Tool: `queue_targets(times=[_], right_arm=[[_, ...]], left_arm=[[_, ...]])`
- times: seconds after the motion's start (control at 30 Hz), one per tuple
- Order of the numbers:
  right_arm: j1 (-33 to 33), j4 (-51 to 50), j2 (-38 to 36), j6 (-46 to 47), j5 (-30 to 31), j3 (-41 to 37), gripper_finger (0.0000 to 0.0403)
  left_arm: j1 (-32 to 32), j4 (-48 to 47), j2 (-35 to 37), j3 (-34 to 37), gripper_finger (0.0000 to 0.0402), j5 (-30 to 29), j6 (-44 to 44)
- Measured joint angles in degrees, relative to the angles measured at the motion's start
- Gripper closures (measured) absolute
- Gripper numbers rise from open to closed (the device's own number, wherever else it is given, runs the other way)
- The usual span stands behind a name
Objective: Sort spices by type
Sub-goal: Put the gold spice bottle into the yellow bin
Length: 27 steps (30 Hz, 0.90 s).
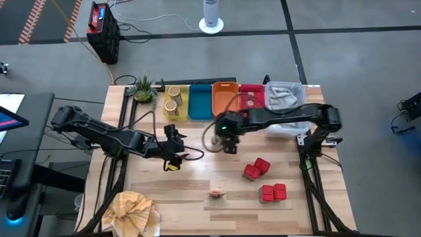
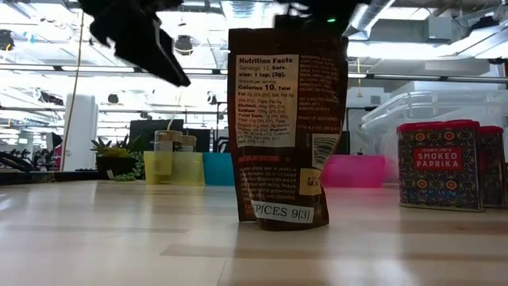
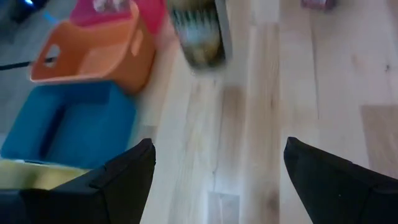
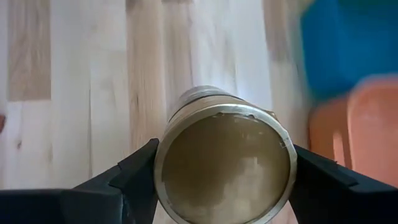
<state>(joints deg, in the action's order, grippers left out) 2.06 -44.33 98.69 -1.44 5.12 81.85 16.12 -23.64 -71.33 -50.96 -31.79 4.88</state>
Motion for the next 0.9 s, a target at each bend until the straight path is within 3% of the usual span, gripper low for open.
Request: queue_targets(times=[0.2, 0.33, 0.47, 0.6, 0.73, 0.9], right_arm=[[-0.30, -7.13, 13.35, -7.60, -0.58, 16.14, 0.0099], [0.00, -10.14, 18.99, -12.04, -0.56, 22.84, 0.0098], [0.15, -9.57, 22.56, -14.04, -0.56, 25.51, 0.0053], [0.52, -8.97, 24.14, -15.09, -0.59, 26.63, 0.0014], [1.11, -9.56, 24.18, -15.49, -0.60, 27.19, 0.0015], [2.19, -11.36, 19.14, -14.84, -0.64, 27.12, 0.0017]], left_arm=[[0.00, -4.25, 4.42, -0.18, 0.0064, -0.41, 4.61], [0.00, -7.65, 5.82, -0.18, 0.0064, -0.42, 9.31], [0.02, -10.26, 5.75, -0.18, 0.0064, -0.30, 11.43], [0.02, -10.84, 5.64, -0.18, 0.0064, 0.13, 12.48], [0.03, -9.92, 5.64, -0.18, 0.0064, 0.76, 12.92], [-0.88, -6.33, 4.50, -0.20, 0.0064, 1.07, 12.04]])
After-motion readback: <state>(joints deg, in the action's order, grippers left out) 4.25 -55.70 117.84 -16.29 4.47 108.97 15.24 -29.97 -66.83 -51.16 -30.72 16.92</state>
